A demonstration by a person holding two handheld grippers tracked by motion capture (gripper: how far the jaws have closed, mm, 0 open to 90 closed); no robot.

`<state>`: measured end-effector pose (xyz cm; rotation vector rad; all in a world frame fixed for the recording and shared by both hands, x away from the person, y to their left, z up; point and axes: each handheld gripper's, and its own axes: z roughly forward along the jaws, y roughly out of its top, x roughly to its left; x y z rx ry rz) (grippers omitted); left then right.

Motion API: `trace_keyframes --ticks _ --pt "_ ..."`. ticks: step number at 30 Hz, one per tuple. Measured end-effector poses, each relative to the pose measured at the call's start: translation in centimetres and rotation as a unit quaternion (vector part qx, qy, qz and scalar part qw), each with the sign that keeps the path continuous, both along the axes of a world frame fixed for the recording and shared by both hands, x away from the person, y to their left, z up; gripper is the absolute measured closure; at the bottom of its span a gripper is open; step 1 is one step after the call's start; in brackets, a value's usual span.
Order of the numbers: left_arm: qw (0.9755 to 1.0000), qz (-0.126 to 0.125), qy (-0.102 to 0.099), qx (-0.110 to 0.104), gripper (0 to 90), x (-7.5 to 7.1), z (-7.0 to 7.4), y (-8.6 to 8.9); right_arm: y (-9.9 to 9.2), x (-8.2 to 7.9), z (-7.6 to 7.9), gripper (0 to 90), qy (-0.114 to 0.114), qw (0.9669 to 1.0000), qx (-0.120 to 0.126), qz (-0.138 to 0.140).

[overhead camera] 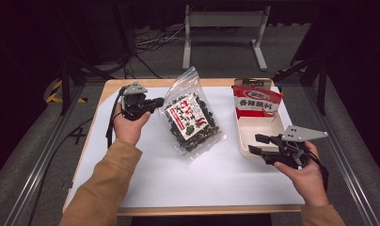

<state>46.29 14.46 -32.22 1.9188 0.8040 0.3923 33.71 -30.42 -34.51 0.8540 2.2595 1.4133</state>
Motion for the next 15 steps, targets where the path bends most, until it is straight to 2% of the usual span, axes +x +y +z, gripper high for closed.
trace_keyframes --ticks 1,2,4,8,11,13,14,15 --pt "1.0 0.0 0.0 0.0 88.5 0.0 0.0 0.0 0.1 0.0 0.0 48.5 0.0 1.0 0.001 0.002" --pt "0.9999 -0.004 -0.013 0.006 88.5 -0.6 0.5 0.0 0.1 0.0 0.1 49.0 0.0 1.0 0.001 0.003" --pt "0.9996 -0.01 -0.023 0.015 88.5 -1.2 1.0 0.1 0.2 -0.2 0.3 49.4 -0.002 1.0 0.003 0.006" --pt "0.9987 -0.026 -0.04 0.018 88.5 -2.6 1.8 0.2 0.5 -0.3 0.7 49.4 -0.006 0.9999 0.009 0.011" --pt "0.9977 -0.038 -0.053 0.014 88.3 -3.5 2.4 0.3 0.8 -0.4 0.9 49.6 -0.007 0.9998 0.012 0.016" --pt "0.9975 -0.042 -0.055 0.012 88.3 -3.8 2.6 0.4 0.9 -0.4 0.9 49.6 -0.007 0.9998 0.011 0.017" --pt "0.9966 -0.048 -0.067 0.01 88.4 -4.5 2.8 0.4 1.1 -0.5 1.0 49.6 -0.008 0.9997 0.01 0.021" --pt "0.9966 -0.048 -0.067 0.01 88.4 -4.5 2.8 0.4 1.1 -0.5 1.0 49.6 -0.008 0.9997 0.01 0.021"
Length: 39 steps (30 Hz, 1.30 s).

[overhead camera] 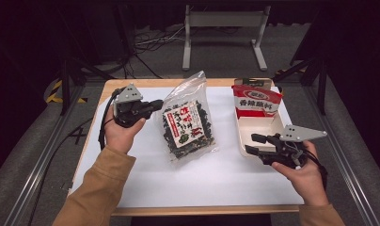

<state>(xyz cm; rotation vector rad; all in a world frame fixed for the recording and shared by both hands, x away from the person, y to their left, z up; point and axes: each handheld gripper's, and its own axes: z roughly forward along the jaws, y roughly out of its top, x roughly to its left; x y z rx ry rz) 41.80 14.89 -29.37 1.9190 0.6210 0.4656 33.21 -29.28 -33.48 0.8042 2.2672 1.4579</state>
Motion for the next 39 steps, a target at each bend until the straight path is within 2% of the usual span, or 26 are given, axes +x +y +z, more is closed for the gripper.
trace_keyframes --ticks 6,12,15,20,22,23,26,28,30,31,34,37,39 --pt "0.9992 -0.024 -0.026 -0.018 88.5 -1.9 0.8 0.3 0.9 -0.1 0.2 49.2 -0.001 1.0 -0.002 0.009" --pt "0.9982 -0.048 -0.028 -0.023 88.6 -2.8 1.3 0.2 1.5 0.0 0.3 47.2 0.002 0.9999 0.004 0.016" --pt "0.9974 -0.063 -0.026 -0.022 88.7 -3.2 1.5 -0.1 1.9 0.0 0.3 46.2 0.003 0.9997 0.017 0.017" --pt "0.9952 -0.088 -0.037 -0.021 88.7 -3.7 1.7 -0.5 2.8 0.2 0.5 44.2 -0.003 0.9978 0.064 0.02" --pt "0.9946 -0.093 -0.04 -0.022 88.7 -3.8 1.7 -0.6 3.3 0.5 0.8 40.5 0.004 0.9977 0.063 0.023" --pt "0.9936 -0.101 -0.046 -0.021 88.7 -3.9 1.8 -0.7 3.3 0.5 0.8 40.5 0.004 0.9977 0.063 0.023" --pt "0.9918 -0.116 -0.047 -0.025 88.7 -4.1 1.8 -0.9 4.3 1.2 1.2 38.7 0.011 0.9987 0.042 0.027" --pt "0.9912 -0.12 -0.05 -0.022 88.7 -4.2 1.8 -0.9 4.5 1.3 1.3 38.7 0.011 0.9987 0.04 0.029" --pt "0.9896 -0.131 -0.049 -0.032 88.6 -4.4 1.8 -0.9 5.2 1.8 1.6 38.6 0.015 0.9984 0.037 0.039" --pt "0.9879 -0.142 -0.049 -0.038 88.6 -4.5 1.9 -0.9 5.3 2.0 1.6 38.1 0.016 0.9983 0.038 0.042" --pt "0.9867 -0.149 -0.049 -0.041 88.6 -4.6 2.0 -0.9 5.8 2.2 1.7 36.2 0.025 0.9977 0.041 0.048" --pt "0.9842 -0.163 -0.05 -0.048 88.6 -4.8 2.0 -1.2 6.6 2.5 1.8 34.7 0.035 0.9966 0.039 0.063" --pt "0.9828 -0.169 -0.056 -0.049 88.7 -5.0 2.1 -1.3 7.3 2.9 1.7 32.0 0.043 0.9946 0.041 0.085"
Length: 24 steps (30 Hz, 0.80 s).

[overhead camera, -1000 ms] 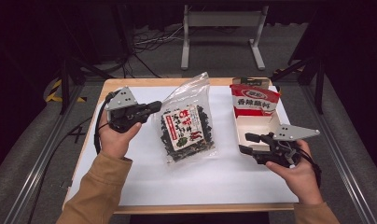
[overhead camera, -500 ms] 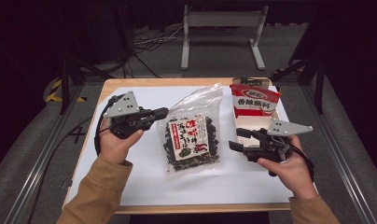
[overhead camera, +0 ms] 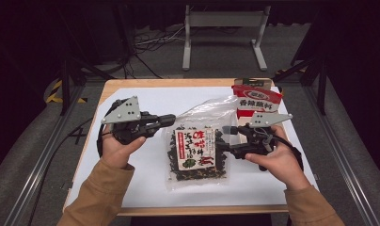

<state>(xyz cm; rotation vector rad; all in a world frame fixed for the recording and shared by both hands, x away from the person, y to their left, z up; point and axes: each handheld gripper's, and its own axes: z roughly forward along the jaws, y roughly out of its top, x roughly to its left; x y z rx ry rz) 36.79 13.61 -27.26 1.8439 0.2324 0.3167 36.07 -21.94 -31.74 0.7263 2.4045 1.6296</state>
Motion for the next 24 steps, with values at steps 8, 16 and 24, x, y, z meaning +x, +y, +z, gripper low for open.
trace_keyframes --ticks 8,16,24 --pt "0.9998 -0.018 0.004 -0.011 88.6 0.0 -0.1 -0.1 1.7 0.5 -0.3 44.2 0.016 0.9984 0.003 0.053" --pt "0.9998 -0.006 0.008 -0.019 88.5 0.0 0.0 0.2 2.8 -0.1 -0.2 66.6 0.005 0.9947 -0.029 0.099" --pt "0.9996 -0.009 0.007 -0.025 87.0 -0.2 0.3 0.5 2.9 -0.6 0.3 73.2 0.003 0.9932 -0.031 0.112"
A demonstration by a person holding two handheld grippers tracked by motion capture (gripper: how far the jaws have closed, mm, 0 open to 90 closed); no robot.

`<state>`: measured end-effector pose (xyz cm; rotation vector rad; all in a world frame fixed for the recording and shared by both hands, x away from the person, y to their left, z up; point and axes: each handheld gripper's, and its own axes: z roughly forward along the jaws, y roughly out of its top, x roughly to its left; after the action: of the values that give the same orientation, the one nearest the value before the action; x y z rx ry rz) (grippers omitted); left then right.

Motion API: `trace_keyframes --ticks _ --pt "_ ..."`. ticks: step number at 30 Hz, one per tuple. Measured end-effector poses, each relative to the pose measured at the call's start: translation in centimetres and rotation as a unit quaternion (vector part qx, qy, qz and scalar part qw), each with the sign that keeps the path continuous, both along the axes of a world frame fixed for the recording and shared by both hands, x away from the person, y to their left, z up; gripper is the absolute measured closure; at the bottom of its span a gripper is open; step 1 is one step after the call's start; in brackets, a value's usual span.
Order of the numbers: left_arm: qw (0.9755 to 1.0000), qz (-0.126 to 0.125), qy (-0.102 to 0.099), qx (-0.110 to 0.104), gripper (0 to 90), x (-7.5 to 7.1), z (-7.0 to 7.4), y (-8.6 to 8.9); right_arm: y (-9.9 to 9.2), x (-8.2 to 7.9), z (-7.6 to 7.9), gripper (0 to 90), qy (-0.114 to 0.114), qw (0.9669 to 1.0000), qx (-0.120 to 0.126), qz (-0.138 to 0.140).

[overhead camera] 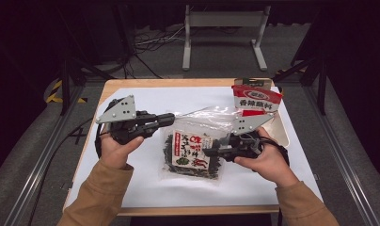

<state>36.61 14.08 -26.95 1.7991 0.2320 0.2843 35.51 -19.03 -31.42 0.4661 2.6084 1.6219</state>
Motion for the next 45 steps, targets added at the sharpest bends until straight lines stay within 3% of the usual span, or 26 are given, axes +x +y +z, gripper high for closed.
trace_keyframes --ticks 9,17,25,35,45 --pt "0.9997 0.006 0.015 -0.015 82.6 -0.2 0.2 0.7 -0.7 0.0 0.4 74.4 0.012 0.9999 -0.004 -0.004" --pt "0.9995 0.022 0.018 -0.015 68.5 -0.3 -0.1 1.8 -2.3 0.2 1.0 74.5 0.006 0.9997 -0.002 -0.022" --pt "0.9988 0.04 0.03 0.0 63.0 -0.5 -0.6 2.7 -3.9 0.5 2.1 74.5 -0.01 0.999 -0.011 -0.042" --pt "0.9959 0.066 0.052 0.032 56.8 0.0 -2.0 3.7 -6.4 0.9 3.9 74.4 -0.035 0.9964 -0.021 -0.075" --pt "0.9937 0.078 0.07 0.039 53.2 0.4 -2.9 4.0 -8.6 1.4 6.0 74.4 -0.052 0.993 -0.024 -0.104"
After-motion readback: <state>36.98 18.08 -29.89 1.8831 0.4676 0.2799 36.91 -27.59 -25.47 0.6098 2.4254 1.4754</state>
